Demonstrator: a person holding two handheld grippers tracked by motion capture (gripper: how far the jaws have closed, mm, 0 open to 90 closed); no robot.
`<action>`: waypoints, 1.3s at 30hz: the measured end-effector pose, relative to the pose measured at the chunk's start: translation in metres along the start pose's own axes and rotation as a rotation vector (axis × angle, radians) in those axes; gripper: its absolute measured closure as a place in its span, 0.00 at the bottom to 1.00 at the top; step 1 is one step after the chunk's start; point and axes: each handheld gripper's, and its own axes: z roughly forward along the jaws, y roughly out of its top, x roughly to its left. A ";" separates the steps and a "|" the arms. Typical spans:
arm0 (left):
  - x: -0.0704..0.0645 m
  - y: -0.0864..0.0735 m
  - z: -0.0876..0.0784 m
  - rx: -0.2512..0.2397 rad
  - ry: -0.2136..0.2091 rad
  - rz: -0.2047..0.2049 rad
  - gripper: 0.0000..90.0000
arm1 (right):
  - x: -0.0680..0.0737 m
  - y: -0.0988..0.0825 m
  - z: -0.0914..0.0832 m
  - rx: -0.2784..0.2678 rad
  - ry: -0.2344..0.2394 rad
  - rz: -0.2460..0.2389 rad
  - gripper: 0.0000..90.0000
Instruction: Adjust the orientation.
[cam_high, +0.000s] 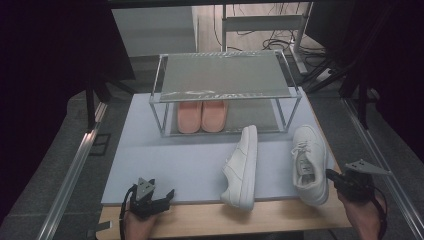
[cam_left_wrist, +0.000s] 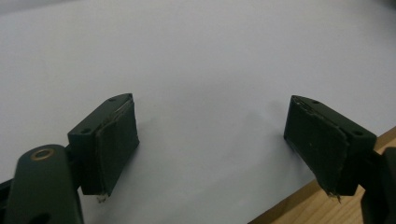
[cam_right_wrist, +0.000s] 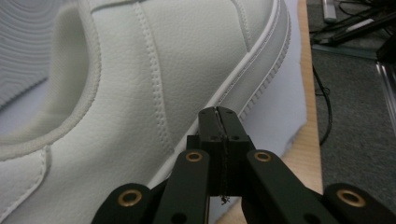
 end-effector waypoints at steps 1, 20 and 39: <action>0.000 0.000 0.000 0.000 0.000 0.000 0.19 | -0.001 -0.002 0.001 0.004 -0.006 0.003 1.00; 0.000 0.000 0.000 0.000 0.000 -0.001 0.19 | -0.018 -0.008 -0.005 -0.008 0.010 0.094 1.00; 0.000 0.000 0.000 -0.001 0.000 -0.002 0.19 | 0.015 0.026 -0.033 -0.070 0.103 0.024 1.00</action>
